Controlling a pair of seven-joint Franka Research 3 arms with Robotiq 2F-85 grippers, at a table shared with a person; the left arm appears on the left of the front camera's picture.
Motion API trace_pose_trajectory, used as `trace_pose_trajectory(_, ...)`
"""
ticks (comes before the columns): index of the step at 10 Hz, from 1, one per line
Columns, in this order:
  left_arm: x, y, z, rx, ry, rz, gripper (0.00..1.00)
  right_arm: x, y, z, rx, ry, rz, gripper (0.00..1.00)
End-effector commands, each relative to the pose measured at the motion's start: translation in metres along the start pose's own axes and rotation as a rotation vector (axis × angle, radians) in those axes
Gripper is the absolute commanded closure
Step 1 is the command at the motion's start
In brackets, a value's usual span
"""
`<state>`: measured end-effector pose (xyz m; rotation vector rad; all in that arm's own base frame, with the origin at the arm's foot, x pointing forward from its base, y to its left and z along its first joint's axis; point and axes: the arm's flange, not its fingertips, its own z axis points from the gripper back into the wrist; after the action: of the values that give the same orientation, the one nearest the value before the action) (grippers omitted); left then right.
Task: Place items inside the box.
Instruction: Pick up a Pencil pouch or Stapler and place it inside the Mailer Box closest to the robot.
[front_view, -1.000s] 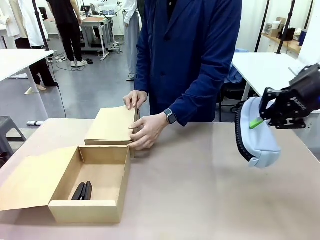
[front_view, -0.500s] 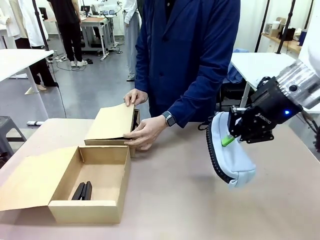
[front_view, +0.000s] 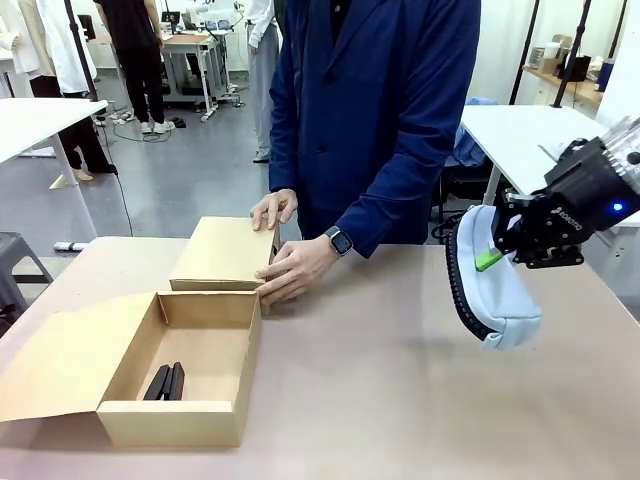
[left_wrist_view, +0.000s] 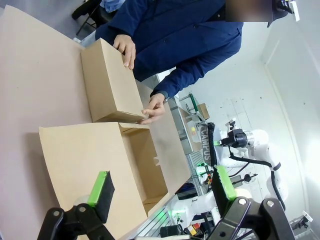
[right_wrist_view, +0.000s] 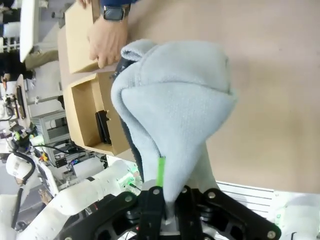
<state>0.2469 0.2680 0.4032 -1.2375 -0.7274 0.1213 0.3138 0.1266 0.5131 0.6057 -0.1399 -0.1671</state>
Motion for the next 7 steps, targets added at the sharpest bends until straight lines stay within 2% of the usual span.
trace_pose_trajectory(1, 0.001, -0.001, 0.0, -0.023, -0.018, -0.024, 0.0, -0.03, -0.015, -0.023, -0.015, 0.025, 0.063, 0.96)
trace_pose_trajectory(3, 0.001, -0.001, 0.0, -0.023, -0.018, -0.024, 0.0, -0.032, 0.001, -0.032, -0.009, 0.041, 0.079, 0.96)
trace_pose_trajectory(4, 0.001, -0.001, 0.0, -0.023, -0.018, -0.024, 0.0, -0.038, 0.023, -0.046, -0.017, 0.047, 0.084, 0.96)
trace_pose_trajectory(5, 0.001, -0.001, 0.0, -0.023, -0.018, -0.024, 0.0, -0.047, 0.053, -0.063, -0.029, 0.047, 0.075, 0.96)
trace_pose_trajectory(6, 0.001, -0.001, 0.0, -0.023, -0.018, -0.024, 0.0, -0.058, 0.087, -0.083, -0.072, -0.005, 0.0, 0.96)
trace_pose_trajectory(7, 0.001, -0.001, 0.0, -0.023, -0.018, -0.024, 0.0, -0.067, 0.121, -0.101, -0.054, -0.033, -0.038, 0.96)
